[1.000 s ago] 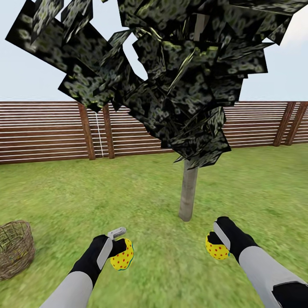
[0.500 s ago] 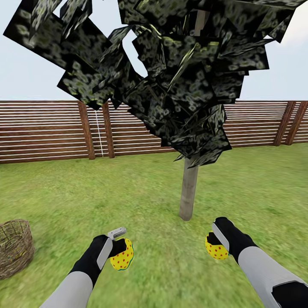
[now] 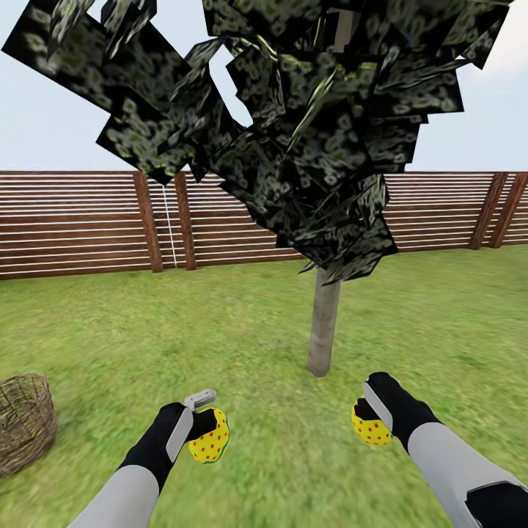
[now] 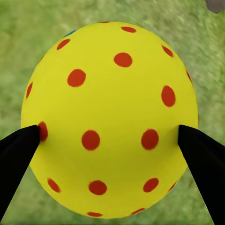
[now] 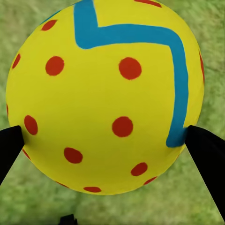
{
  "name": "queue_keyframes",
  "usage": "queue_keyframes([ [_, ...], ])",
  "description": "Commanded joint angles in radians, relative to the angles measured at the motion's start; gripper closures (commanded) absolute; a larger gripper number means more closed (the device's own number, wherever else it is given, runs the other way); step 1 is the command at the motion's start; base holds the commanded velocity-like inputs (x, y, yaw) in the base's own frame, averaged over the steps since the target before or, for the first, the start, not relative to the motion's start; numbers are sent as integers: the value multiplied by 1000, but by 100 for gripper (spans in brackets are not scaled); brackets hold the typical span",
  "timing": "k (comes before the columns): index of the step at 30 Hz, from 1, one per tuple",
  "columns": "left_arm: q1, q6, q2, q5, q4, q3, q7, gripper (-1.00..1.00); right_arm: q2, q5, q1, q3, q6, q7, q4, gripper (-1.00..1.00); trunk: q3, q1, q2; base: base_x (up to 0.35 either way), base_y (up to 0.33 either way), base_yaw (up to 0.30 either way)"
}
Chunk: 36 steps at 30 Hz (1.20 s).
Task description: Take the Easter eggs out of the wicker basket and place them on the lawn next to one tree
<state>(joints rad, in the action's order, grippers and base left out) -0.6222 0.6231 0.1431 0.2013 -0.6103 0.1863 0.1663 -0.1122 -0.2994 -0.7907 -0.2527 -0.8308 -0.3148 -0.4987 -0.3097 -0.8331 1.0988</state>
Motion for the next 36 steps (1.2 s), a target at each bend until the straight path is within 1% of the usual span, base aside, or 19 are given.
queue_keyframes([
  [1, -1, 4, 1, 11, -2, 4, 7, 100, -1, -10, -1, -8, -4, -7, -1, 100, -5, -4, 8, 0, 0, 0],
  [13, -1, 4, 2, 11, -2, 4, 7, 100, -1, -10, -1, -8, -4, -7, -1, 100, -42, -50, 92, 0, 0, 0],
  [19, -1, 4, 1, 12, -2, 3, 7, 100, 6, -10, -1, -8, -5, -7, -1, 100, -61, -73, 134, 0, 0, 0],
  [34, -1, 4, 1, 13, -2, 3, 7, 100, 6, -10, -1, -8, -5, -7, -1, 100, -108, -131, 239, 0, 0, 0],
  [36, -1, 4, 1, 16, -2, 7, 8, 100, 6, -10, -1, -8, -5, -7, -1, 100, -114, -138, 253, -170, 12, 0],
])
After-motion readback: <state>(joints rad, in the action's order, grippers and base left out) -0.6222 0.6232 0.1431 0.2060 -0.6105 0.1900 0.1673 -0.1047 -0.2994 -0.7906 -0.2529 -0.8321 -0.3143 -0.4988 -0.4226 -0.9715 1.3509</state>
